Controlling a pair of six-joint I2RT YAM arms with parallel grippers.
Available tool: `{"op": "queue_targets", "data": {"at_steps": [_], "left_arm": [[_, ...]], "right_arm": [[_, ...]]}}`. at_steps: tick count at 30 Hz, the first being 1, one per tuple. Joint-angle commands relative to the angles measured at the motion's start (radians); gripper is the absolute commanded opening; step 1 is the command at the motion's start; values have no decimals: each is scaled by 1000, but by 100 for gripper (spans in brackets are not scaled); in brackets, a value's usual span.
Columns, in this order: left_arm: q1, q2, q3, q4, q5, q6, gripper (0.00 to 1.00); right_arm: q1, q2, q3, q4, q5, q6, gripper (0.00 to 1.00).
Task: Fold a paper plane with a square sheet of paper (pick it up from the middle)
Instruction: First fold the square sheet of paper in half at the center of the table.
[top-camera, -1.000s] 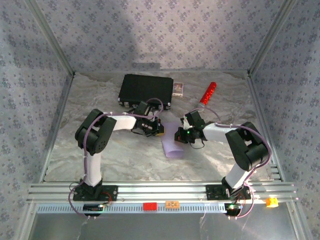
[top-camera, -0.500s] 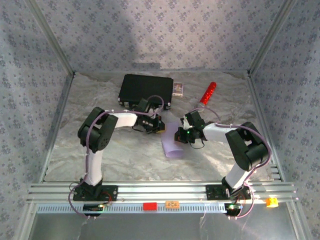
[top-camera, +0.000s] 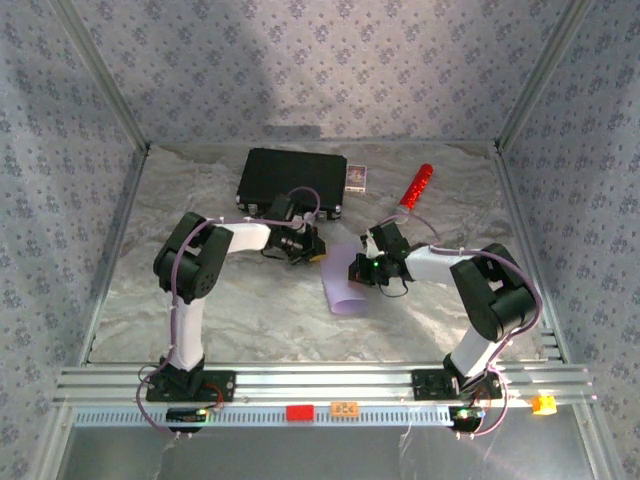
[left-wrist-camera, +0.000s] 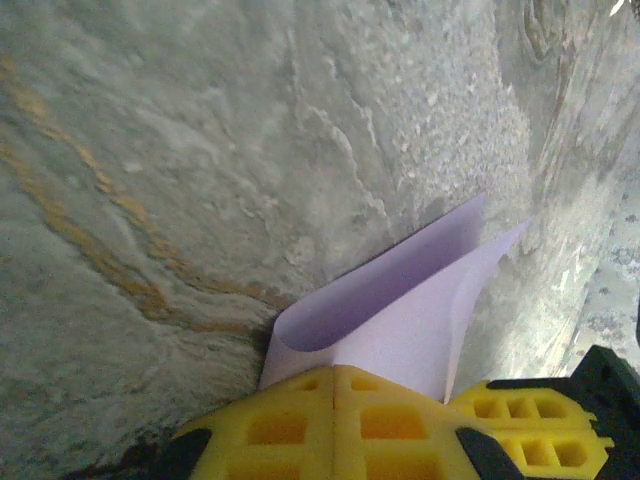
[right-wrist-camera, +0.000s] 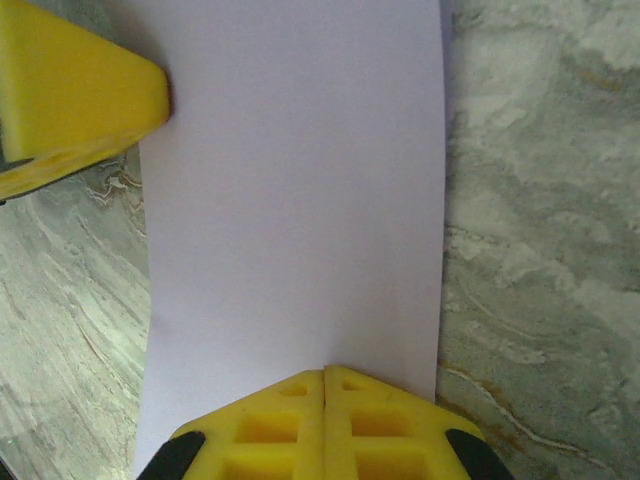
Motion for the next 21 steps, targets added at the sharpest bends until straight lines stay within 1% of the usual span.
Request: {"op": "queue_targets", "data": {"at_steps": [1, 6, 15, 21], "left_arm": [[29, 16, 19, 9, -138, -29, 0], [31, -2, 8, 24, -195, -72, 0], [33, 0, 14, 59, -216, -140, 0], [32, -15, 15, 75, -240, -157, 0]], "right_arm": [[0, 59, -45, -145, 130, -13, 0], [0, 53, -50, -146, 125, -18, 0], [0, 48, -56, -144, 118, -24, 0], [-2, 45, -64, -138, 113, -28, 0]]}}
